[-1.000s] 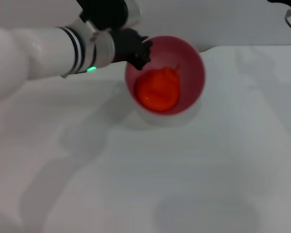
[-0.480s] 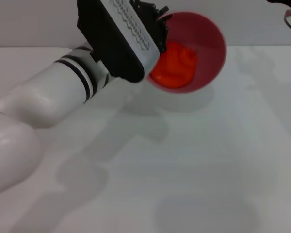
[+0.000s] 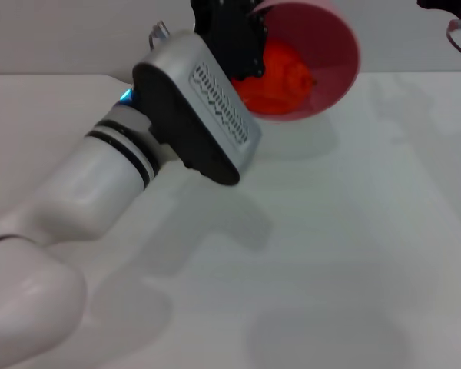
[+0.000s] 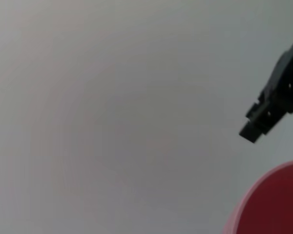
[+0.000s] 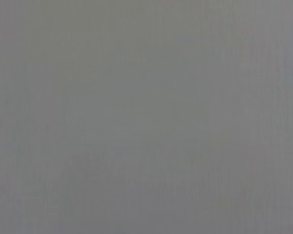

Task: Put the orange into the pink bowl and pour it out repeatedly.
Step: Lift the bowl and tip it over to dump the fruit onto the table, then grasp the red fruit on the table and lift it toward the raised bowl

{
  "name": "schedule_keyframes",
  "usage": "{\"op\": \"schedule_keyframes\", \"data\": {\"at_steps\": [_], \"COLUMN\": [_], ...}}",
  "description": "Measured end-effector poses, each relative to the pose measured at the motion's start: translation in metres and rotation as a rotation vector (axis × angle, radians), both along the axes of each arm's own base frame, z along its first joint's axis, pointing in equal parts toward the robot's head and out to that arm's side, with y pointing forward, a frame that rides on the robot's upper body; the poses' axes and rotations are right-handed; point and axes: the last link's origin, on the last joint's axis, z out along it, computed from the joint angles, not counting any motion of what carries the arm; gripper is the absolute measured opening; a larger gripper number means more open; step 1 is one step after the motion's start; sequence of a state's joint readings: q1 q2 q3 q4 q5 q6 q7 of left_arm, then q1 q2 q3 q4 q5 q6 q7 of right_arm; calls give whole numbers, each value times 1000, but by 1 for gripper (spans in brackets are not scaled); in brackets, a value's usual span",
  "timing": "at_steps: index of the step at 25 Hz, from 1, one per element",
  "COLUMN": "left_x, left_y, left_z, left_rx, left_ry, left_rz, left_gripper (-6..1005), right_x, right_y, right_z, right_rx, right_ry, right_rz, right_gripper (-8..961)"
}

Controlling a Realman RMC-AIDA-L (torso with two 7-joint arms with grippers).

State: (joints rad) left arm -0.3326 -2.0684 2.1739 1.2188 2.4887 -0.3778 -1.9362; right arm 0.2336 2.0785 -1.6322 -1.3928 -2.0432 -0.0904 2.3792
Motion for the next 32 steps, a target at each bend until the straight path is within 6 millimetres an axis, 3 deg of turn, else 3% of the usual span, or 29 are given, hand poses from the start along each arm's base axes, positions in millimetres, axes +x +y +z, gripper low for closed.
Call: {"op": "schedule_keyframes", "data": {"at_steps": [10,21,27,30,32], "left_x": [1,-3,-2,-2,-2], "left_y": [-16,-14,7,40,49], "left_z": [1,-3,10,25,29], "left_rx": [97,69,-77,-248,-299], "left_ry": [-44,-60,-227,-293,-295], "left_rz": [-87,-64,108,321,386], "left_gripper": [45,45,46,46,45], "right_x": [-1,-6,-6,-6,-6], "right_y": [-1,-1,-1,-1,-1], "right_z": [-2,-7,-7,-7,-7], "right_rx": [-6,-19,-21,-21,-21], "right_ry": [-1,-5,-5,-5,-5], "right_rz": [2,17,17,17,17], "right_gripper": [433,433,433,433,433]}}
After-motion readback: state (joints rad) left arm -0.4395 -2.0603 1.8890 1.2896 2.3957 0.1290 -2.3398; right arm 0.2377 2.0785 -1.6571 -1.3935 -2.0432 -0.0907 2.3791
